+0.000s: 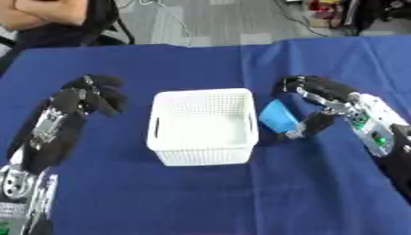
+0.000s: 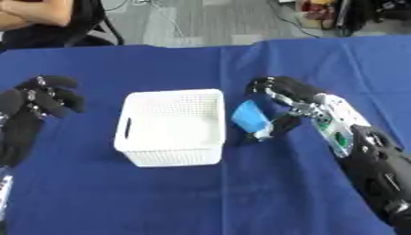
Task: Pick up objects on the table and place them in the box.
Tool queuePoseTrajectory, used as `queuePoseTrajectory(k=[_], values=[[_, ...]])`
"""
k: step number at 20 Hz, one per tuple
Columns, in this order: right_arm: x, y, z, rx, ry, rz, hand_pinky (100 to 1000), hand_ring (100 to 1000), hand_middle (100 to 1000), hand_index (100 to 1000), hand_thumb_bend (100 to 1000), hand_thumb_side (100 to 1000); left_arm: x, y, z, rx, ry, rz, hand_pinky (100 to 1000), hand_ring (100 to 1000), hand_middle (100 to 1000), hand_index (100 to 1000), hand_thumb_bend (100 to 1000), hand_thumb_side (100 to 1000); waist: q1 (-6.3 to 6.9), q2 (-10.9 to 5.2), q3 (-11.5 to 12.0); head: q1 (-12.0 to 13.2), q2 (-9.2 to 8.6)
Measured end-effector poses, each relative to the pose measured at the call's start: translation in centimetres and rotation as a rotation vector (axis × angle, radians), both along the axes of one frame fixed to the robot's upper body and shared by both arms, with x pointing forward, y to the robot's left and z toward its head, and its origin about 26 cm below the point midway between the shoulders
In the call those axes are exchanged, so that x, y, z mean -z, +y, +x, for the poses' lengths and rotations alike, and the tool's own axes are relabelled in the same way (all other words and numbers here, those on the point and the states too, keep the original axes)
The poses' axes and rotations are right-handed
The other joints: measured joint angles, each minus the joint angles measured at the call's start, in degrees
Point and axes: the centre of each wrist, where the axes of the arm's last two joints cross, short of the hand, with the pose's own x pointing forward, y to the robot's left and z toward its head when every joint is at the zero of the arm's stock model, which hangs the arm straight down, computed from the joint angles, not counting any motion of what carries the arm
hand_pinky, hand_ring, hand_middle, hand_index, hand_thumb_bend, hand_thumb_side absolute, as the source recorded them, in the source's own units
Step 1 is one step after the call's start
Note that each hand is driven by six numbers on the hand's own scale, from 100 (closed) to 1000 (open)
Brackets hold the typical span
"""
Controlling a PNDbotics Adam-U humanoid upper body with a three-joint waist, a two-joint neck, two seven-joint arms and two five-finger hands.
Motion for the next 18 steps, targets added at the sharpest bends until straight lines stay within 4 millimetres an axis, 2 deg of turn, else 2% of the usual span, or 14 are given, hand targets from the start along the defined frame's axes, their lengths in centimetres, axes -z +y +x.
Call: queuePoseTrajectory(k=[18], values=[[0.14,0.12,-0.07,-0.017,-0.018,-0.042,824,811,812,827,785,595,0.13,0.05,-0.07,-0.002,0.004,0.0,616,645,753,535,144,1000,0.03,-0.12,-0.1,0.0,0.0]])
